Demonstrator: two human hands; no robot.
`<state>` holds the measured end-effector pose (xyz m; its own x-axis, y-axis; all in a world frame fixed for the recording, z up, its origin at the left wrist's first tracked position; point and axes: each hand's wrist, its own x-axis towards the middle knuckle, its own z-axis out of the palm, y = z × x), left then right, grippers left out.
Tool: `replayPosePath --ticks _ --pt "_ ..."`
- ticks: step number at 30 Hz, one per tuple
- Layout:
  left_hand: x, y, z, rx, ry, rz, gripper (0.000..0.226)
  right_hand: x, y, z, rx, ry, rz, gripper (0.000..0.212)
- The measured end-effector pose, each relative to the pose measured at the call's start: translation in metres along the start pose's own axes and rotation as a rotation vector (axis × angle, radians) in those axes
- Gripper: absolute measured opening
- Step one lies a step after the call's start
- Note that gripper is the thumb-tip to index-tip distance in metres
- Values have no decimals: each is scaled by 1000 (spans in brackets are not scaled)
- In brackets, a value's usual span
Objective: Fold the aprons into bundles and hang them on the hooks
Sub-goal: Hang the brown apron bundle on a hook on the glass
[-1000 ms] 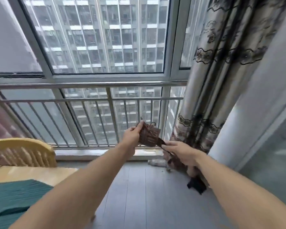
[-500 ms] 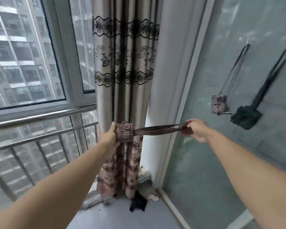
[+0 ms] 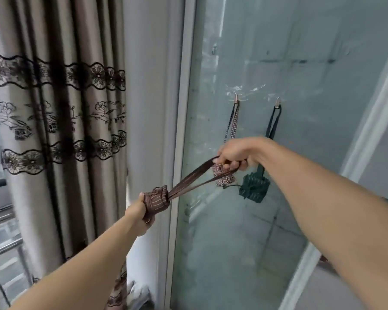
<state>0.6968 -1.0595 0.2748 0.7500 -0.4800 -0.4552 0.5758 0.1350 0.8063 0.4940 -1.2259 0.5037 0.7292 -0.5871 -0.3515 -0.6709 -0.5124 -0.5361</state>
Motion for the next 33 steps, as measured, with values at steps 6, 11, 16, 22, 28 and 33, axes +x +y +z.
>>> replayPosePath --ticks 6,11,16,22,28,33 --pt "8 2 54 107 -143 -76 40 -31 -4 -69 58 -221 -207 34" --pt "-25 19 120 270 -247 18 25 -38 -6 -100 671 -294 -582 33" --pt "-45 19 172 211 -260 51 29 -48 -5 -147 848 -25 -664 23" --pt "-66 26 233 228 -391 31 32 -55 -6 -205 741 120 -694 15" --pt "-82 74 275 715 -453 295 26 -61 -27 -253 516 175 -739 4" --pt "-112 137 325 381 -556 638 30 -51 -42 -273 374 171 -642 11"
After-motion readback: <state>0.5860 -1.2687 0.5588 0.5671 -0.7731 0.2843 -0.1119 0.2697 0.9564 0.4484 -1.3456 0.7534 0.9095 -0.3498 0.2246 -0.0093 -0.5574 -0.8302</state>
